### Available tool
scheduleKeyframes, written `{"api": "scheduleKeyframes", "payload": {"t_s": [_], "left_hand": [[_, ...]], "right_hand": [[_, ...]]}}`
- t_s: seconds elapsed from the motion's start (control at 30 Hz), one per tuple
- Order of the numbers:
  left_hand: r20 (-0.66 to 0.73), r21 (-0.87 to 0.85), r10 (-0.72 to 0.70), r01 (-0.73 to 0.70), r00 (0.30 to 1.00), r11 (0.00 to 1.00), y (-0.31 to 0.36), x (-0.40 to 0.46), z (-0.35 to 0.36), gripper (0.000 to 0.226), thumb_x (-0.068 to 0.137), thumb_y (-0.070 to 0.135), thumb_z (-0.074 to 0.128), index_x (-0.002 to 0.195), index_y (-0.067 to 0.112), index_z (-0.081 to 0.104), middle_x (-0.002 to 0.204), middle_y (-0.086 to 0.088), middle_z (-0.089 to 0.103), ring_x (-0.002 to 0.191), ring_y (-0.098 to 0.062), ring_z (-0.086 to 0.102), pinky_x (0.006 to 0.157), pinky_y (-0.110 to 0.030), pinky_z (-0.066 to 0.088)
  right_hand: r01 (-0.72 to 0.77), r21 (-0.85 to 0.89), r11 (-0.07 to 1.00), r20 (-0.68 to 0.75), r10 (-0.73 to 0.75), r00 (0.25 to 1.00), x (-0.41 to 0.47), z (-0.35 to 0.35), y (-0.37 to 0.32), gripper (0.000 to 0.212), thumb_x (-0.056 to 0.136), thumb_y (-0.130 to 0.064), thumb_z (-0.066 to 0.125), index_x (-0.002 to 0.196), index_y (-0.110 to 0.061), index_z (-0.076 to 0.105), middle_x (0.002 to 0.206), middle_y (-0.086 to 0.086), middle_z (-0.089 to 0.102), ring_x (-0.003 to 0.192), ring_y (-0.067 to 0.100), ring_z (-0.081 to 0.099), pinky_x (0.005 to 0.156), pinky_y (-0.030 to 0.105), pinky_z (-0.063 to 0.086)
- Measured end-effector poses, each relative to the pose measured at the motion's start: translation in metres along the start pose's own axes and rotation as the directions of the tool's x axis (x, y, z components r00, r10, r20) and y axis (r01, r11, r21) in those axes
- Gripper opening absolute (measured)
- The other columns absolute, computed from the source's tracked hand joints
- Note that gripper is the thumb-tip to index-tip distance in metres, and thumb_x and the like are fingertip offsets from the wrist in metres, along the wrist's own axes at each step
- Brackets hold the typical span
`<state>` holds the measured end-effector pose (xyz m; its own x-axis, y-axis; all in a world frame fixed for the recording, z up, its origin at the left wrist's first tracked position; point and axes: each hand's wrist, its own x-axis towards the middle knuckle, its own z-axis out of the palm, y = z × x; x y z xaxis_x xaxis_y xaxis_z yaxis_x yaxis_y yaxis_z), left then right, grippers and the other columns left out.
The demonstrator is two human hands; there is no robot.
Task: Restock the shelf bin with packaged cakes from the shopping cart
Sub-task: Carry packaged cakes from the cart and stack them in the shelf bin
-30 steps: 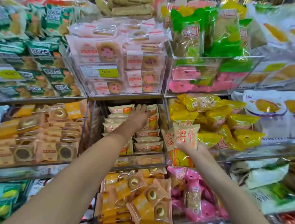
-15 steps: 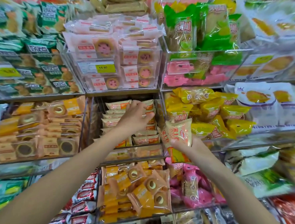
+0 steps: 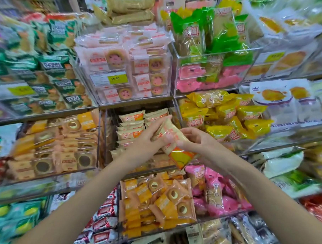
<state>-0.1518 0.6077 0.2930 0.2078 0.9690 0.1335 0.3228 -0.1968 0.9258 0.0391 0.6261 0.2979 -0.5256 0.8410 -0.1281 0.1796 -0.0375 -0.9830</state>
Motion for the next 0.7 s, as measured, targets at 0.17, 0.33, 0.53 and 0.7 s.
{"api": "scheduleKeyframes", "payload": {"t_s": [0.17,0.33,0.53,0.7], "left_hand": [[-0.23,-0.386,-0.26,0.157,0.938,0.909,-0.011,0.006,0.012,0.047,0.09,0.033,0.059,0.135,0.025,0.048,0.124,-0.002,0.06,0.1,-0.012,0.065,0.083,-0.033,0.055],[-0.289,-0.356,-0.192,0.081,0.938,0.931,-0.003,0.0,0.024,0.04,0.09,0.032,0.059,0.129,0.024,0.053,0.118,0.0,0.063,0.099,-0.009,0.065,0.079,-0.028,0.056],[-0.17,-0.016,0.029,-0.032,0.985,0.999,0.004,-0.01,0.025,0.019,0.081,0.055,0.057,0.096,0.063,0.049,0.119,0.015,0.052,0.104,0.0,0.056,0.073,-0.016,0.052],[-0.076,-0.015,-0.018,0.017,0.997,1.0,0.001,-0.015,0.02,0.044,0.076,0.057,0.057,0.115,0.056,0.037,0.131,0.009,0.043,0.111,-0.004,0.052,0.072,-0.016,0.051]], "right_hand": [[-0.026,0.373,0.927,0.058,0.005,0.998,-0.004,0.004,0.003,0.075,0.07,-0.046,0.069,0.131,-0.008,0.048,0.126,0.017,0.058,0.112,0.025,0.058,0.092,0.035,0.049],[-0.082,0.445,0.892,0.06,0.062,0.996,-0.009,0.009,0.009,0.06,0.076,-0.036,0.068,0.13,-0.019,0.048,0.12,0.007,0.063,0.107,0.019,0.061,0.09,0.039,0.051],[-0.074,0.559,0.826,0.099,0.022,0.995,-0.013,0.002,0.012,0.057,0.079,-0.019,0.072,0.131,-0.011,0.051,0.123,0.022,0.06,0.099,0.028,0.061,0.068,0.034,0.052],[-0.062,0.388,0.919,-0.004,0.069,0.998,-0.013,-0.002,0.012,0.058,0.063,-0.015,0.074,0.119,-0.018,0.057,0.113,0.013,0.066,0.094,0.025,0.068,0.082,0.041,0.053]]}}
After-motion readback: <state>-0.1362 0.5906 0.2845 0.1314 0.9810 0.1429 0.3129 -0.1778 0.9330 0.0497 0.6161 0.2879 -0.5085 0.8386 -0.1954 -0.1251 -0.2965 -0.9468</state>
